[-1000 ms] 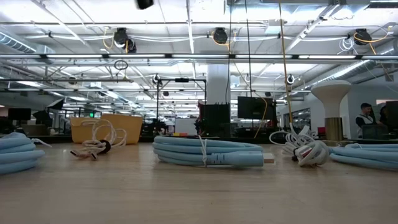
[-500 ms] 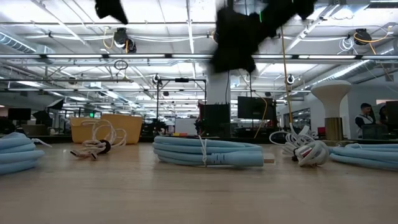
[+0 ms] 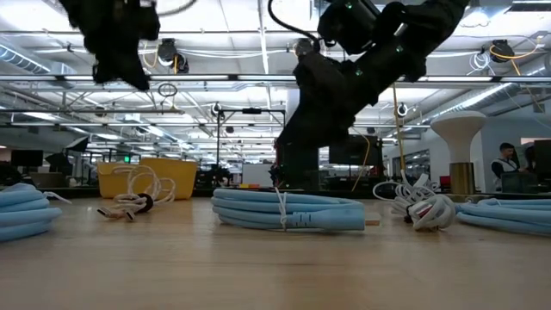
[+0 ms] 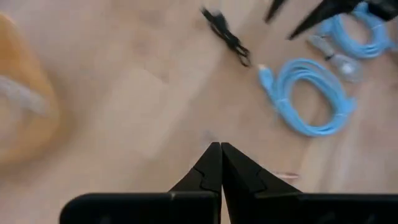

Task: Pick & Place USB Port
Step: Put the top black charger cable into the gray bin

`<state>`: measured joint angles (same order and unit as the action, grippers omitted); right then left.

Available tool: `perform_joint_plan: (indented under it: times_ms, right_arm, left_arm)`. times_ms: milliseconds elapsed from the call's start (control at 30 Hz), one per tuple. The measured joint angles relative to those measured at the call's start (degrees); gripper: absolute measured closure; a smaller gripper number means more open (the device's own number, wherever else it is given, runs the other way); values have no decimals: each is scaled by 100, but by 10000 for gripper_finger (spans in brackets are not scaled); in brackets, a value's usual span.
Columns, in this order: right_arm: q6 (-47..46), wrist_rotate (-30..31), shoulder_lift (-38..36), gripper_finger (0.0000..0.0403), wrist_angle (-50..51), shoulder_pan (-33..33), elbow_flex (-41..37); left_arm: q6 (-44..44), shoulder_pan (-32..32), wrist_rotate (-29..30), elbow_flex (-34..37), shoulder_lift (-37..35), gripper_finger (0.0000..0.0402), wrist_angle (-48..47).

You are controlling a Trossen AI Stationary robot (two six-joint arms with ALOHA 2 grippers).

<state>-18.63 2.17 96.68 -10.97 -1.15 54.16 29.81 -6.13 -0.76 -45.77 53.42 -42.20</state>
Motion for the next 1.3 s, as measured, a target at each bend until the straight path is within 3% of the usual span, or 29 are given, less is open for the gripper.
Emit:
perform_joint_plan:
  times_ms: [167, 333, 600, 833, 1133, 1300]
  right_arm:
    - [1349, 253, -5, 232, 132, -5, 160]
    - [2687, 564, 2, 232, 778, -98, 172]
    - [4750, 1116, 1, 232, 1209, -190, 176]
    - [5627, 1126, 204, 232, 1424, -192, 418]
    - [5446, 1156, 1616, 232, 2333, -152, 1926]
    - [5379, 1099, 1886, 232, 2316, -136, 2454]
  left_arm:
    - [1197, -13, -1157, 1095, 93, 396, 2278]
    - [1772, -24, -1424, 1457, 76, 396, 3722]
    - [1973, -64, -1439, 1462, -83, 396, 4016]
    - [2030, -66, -1416, 1464, -103, 396, 3981]
    - [2049, -66, -1271, 1464, -106, 396, 4017]
    - [2162, -66, -1304, 1464, -106, 396, 4028]
